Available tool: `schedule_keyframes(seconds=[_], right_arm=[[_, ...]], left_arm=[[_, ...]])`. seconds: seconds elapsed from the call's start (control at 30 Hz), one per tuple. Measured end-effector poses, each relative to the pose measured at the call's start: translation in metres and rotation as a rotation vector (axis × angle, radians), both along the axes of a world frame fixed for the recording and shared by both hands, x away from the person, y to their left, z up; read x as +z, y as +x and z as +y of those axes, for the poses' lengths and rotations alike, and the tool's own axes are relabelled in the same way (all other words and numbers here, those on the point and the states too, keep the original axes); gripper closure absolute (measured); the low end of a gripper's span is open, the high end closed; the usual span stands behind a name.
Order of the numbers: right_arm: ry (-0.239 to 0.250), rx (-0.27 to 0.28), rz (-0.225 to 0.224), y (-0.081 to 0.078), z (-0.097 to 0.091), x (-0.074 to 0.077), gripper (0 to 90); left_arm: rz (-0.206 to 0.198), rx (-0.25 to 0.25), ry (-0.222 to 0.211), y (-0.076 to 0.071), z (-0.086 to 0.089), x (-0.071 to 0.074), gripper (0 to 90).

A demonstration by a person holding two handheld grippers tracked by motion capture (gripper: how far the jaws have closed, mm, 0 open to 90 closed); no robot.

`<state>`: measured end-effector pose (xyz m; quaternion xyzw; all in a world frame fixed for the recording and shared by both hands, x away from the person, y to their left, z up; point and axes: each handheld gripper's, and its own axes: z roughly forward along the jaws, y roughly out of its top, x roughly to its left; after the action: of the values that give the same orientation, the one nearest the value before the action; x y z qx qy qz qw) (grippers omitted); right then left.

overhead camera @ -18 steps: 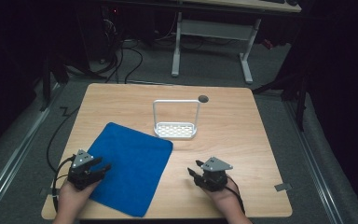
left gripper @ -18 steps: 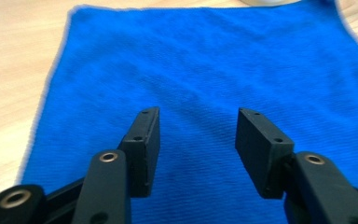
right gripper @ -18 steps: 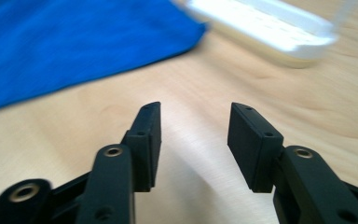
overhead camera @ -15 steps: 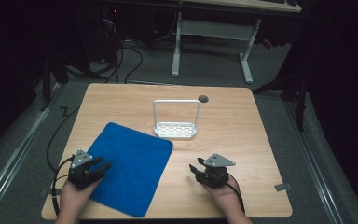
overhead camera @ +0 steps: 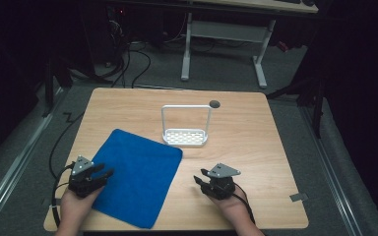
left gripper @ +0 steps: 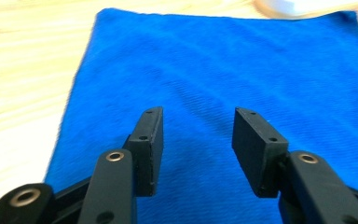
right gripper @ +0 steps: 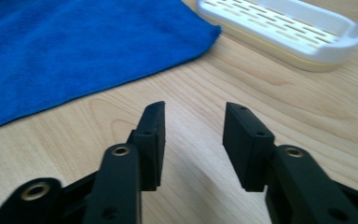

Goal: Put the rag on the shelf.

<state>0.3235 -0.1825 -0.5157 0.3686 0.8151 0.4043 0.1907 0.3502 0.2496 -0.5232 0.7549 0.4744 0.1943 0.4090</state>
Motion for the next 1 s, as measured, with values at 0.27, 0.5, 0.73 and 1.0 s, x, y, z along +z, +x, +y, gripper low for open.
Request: schedule_keyframes(seconds=[0.27,0.5,0.73,1.0], right_arm=[[0.003,0.114,0.019,0.008,0.036,0.001,88.4],[-0.048,0.236,0.029,0.017,0.081,-0.002,90.0],[-0.099,0.275,0.08,0.02,0.098,-0.011,90.0],[-0.129,0.251,0.077,0.013,0.082,-0.012,90.0]], left_arm=[[0.064,0.02,0.083,-0.005,0.012,-0.007,87.4],[0.051,0.017,0.129,-0.013,0.011,-0.009,90.0],[0.034,0.021,0.134,-0.019,0.01,-0.011,90.0],[0.059,-0.065,0.129,-0.036,-0.004,-0.008,90.0]])
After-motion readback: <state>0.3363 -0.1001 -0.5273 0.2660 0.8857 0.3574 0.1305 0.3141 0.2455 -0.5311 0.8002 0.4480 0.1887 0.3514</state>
